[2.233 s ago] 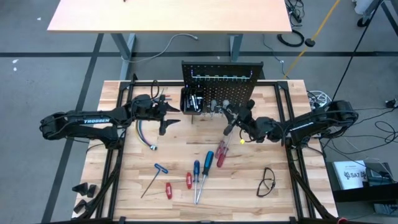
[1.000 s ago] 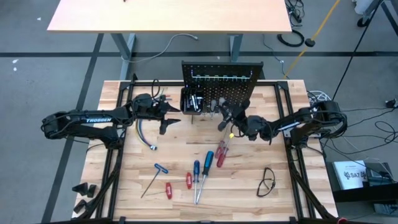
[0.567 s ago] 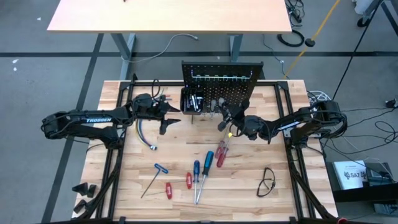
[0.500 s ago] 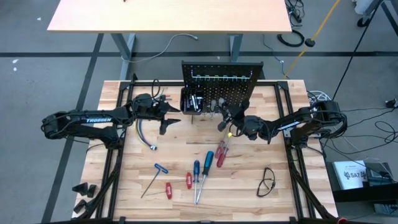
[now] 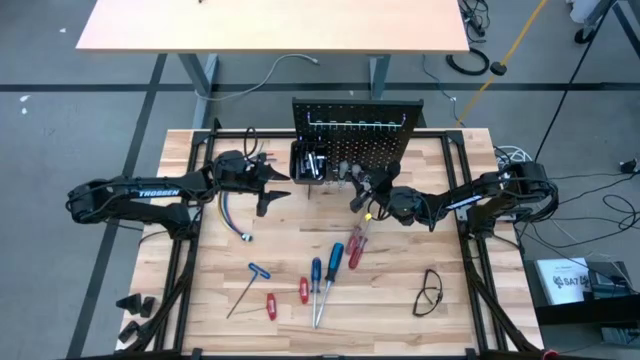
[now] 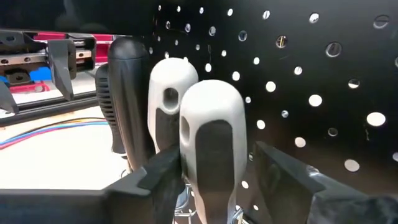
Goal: Hang tools onto peg board
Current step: Hang the gray screwdriver on the peg board
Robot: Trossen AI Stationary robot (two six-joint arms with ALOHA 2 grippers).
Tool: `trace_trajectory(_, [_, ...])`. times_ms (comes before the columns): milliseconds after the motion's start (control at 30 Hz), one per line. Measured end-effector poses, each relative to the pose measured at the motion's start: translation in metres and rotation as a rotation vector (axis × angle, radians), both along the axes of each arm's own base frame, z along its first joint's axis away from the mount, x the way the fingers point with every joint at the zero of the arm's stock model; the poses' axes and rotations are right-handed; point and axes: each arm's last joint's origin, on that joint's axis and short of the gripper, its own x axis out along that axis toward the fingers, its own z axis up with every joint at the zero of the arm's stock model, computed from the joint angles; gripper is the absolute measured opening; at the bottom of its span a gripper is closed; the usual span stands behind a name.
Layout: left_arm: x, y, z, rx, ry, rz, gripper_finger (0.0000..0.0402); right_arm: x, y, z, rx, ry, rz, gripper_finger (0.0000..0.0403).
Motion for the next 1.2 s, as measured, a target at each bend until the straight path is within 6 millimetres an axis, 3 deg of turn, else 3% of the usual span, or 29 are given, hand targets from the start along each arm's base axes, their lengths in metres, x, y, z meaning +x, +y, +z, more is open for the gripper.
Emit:
trace_trajectory(533, [-0.002,-0.002,-0.004,-0.034,0.042,-0.021,0.0233,-0.008,0.018,0.011,-0.058,0.105,0.061,0.0191])
trace_trajectory(900, [-0.001,-0.007,-0.007,-0.071,0.071,-0.037,0.0233,-0.030,0.034,0.042,-0.030,0.018,0.042,0.0187])
trace_trajectory(1033, [0.000,-0.009,-0.007,-0.071,0.071,-0.049,0.0233,-0.028,0.040,0.040,0.039,-0.029,0.154,0.0140])
trace_trajectory(1200, [0.001,-0.011,-0.006,-0.064,0.057,-0.058,0.0233,-0.022,0.043,0.030,0.079,-0.030,0.180,0.0026])
